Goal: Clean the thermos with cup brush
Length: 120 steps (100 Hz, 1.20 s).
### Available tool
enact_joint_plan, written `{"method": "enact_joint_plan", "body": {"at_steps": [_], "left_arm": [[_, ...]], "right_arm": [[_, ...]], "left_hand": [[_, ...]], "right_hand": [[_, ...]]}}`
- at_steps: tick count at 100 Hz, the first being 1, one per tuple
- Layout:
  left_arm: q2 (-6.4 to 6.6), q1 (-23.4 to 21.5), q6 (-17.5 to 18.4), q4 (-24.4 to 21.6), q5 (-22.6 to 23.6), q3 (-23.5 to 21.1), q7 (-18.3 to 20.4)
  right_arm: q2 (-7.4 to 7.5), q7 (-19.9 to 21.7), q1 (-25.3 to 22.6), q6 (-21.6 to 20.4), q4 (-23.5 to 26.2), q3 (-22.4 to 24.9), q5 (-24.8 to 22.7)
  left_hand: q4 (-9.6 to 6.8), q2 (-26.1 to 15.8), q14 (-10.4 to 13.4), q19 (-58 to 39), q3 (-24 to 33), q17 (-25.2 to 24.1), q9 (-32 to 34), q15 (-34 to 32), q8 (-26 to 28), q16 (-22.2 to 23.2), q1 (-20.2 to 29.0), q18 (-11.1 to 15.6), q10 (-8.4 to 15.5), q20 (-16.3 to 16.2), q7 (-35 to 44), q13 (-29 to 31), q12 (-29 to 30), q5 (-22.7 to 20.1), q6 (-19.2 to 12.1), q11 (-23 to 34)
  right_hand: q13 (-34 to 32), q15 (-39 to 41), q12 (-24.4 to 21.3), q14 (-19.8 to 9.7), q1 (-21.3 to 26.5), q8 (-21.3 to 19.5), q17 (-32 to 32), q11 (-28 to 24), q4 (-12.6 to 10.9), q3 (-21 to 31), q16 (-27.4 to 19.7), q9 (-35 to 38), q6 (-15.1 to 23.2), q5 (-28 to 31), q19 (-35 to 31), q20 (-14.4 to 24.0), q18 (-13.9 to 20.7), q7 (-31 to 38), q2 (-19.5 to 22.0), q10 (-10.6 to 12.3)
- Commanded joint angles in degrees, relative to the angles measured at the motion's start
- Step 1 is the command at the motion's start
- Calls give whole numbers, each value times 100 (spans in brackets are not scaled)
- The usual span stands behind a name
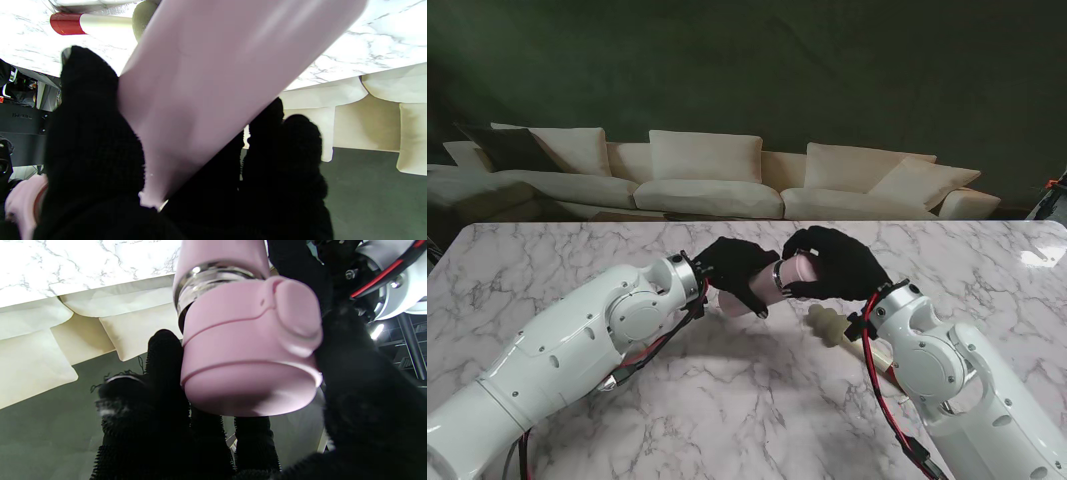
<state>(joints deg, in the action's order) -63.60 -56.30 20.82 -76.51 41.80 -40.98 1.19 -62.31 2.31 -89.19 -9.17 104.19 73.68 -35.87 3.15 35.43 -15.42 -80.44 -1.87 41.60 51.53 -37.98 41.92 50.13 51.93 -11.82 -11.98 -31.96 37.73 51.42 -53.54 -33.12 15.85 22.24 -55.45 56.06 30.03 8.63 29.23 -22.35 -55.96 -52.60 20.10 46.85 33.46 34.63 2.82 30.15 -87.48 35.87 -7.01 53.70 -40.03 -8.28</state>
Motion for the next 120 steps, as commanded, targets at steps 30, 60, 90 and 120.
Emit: {"method": "enact_joint_plan", "body": {"at_steps": [30,60,90,120], "left_arm": [[8,-66,37,-141,54,-138,95],[20,-127,48,-199,73,-220,93],[23,-135,29,-215,51,-243,123],[30,-164,20,-215,67,-282,116]], "right_arm": [[-70,-176,244,-24,-215,-206,-113],[-93,-306,285,48,-341,-218,-145],[-116,-336,245,154,-357,-298,-2],[-134,-346,269,292,-434,-416,103]], "left_hand": [[-634,-2183,355,-220,2156,40,147,-1007,225,247,1995,604,386,-32,804,495,-186,-530,-1297,390],[-635,-2181,362,-222,2155,40,153,-1011,228,246,1992,603,393,-31,812,497,-188,-527,-1309,397],[-633,-2185,359,-217,2153,38,147,-1006,222,243,1992,607,392,-28,808,491,-187,-522,-1306,396],[-632,-2187,357,-219,2150,47,144,-1008,220,243,1993,611,390,-27,809,494,-185,-520,-1304,395]], "right_hand": [[-442,552,194,-1053,2266,-440,-154,-400,-380,2500,131,296,108,516,-157,-28,841,519,543,23],[-423,555,192,-1051,2276,-447,-131,-400,-382,2502,131,277,109,515,-155,-43,828,522,564,19],[-370,415,181,-973,2269,-436,-31,-389,-382,2472,47,227,76,480,-28,-97,695,493,622,-4],[-292,192,174,-863,2270,-438,86,-382,-393,2431,-62,158,54,441,195,-191,485,470,682,-19]]}}
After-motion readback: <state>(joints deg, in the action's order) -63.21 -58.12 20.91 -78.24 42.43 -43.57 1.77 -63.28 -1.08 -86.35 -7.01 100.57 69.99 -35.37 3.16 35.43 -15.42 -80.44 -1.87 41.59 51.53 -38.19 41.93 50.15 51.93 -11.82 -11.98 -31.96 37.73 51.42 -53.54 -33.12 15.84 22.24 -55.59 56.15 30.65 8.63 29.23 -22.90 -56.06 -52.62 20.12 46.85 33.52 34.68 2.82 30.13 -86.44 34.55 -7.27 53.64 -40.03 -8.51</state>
